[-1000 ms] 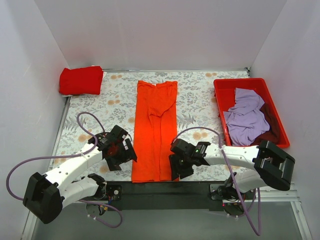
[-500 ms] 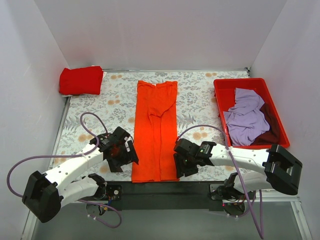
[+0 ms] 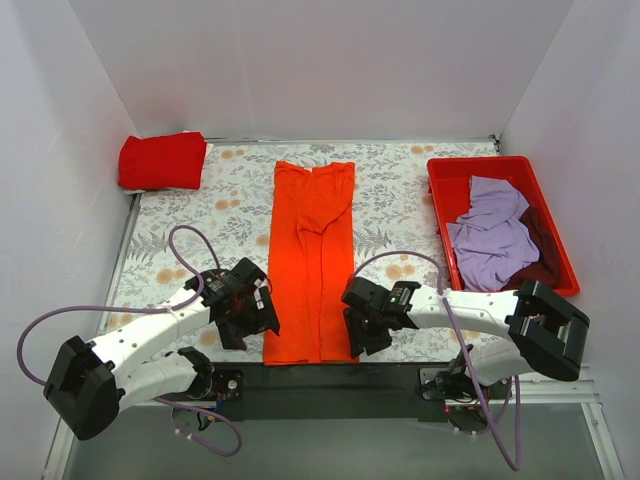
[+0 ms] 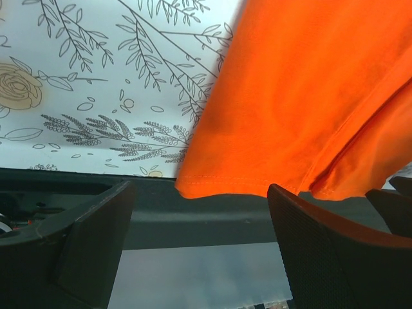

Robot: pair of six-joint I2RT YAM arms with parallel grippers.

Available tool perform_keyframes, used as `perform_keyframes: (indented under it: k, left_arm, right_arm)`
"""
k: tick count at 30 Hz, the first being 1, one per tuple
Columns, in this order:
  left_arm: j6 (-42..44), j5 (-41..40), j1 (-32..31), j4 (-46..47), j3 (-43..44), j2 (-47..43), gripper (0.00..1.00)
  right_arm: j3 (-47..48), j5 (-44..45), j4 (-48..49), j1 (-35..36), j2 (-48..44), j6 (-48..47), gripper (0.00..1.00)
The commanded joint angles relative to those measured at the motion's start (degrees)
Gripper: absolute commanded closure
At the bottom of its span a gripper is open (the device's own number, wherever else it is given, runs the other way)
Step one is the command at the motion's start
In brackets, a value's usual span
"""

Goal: Fold and stack the t-shirts
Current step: Fold the tshirt

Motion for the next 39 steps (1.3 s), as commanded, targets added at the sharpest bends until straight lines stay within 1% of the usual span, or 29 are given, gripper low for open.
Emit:
perform_keyframes:
  k: [1,3,9,13,19,23,27,28,32,33,34,36,37,39]
  left_arm:
    - [-1.6,0.1,-1.3,-1.1,0.3,0.0,0.17]
    - [-1.9,0.0,-1.7,-1.4,0.5,0.1,0.17]
    - [-3.1,-0.6,-3.5,-2.4,0.7,0.2,0.17]
    - [-3.9,-0.6,-4.4,-2.3,0.6,0.6,0.17]
    - [-5.1,-0.3,-6.0,-2.6,0.2,1.2,0.18]
    - [-5.7,-0.4,-7.1,-2.7,0.0,2.0,0.19]
    - [-6.7,-0.4,-8.6,-2.5,-0.3,3.2,0.20]
    - [-6.9,-0.5,-9.2,-2.4,-0.3,3.8,0.21]
    - [-8.0,-0.4,-10.7,-1.8,-0.7,5.8,0.24]
    - [-8.2,-0.4,-11.1,-1.7,-0.5,6.2,0.25]
    - [-8.6,-0.6,-11.9,-1.9,-0.3,6.6,0.28]
    - [-9.5,-0.9,-12.7,-1.9,0.1,7.3,0.32]
    - [-9.6,-1.0,-13.2,-1.9,0.2,7.5,0.35]
    - [-10.0,-1.4,-13.7,-2.2,0.6,8.2,0.40]
  right_arm:
    - [1.2,0.9,0.9,0.1,2.0,-0.2,0.49]
    - [1.0,0.0,0.8,0.3,3.0,-0.1,0.51]
    - [2.4,-0.2,-2.6,2.0,7.0,-0.7,0.52]
    - [3.4,0.0,-4.1,2.8,9.1,-1.3,0.55]
    - [2.3,0.6,-4.5,2.9,8.3,-1.2,0.60]
    - [1.4,1.2,-4.4,2.9,6.8,-0.8,0.61]
    - [0.9,1.6,-4.2,2.9,6.8,-1.1,0.69]
    - [0.8,1.6,-4.1,2.9,6.8,-1.2,0.75]
    - [0.9,1.3,-3.7,2.9,7.0,-1.8,0.89]
    - [0.9,1.2,-3.5,2.9,7.3,-2.1,0.95]
    - [0.9,1.2,-3.4,2.9,7.5,-2.1,0.99]
    - [0.8,0.9,-3.0,2.9,7.6,-2.4,0.99]
    - [0.8,0.8,-2.9,2.9,7.5,-2.6,0.99]
    - [0.7,0.7,-2.6,2.9,7.6,-2.8,0.99]
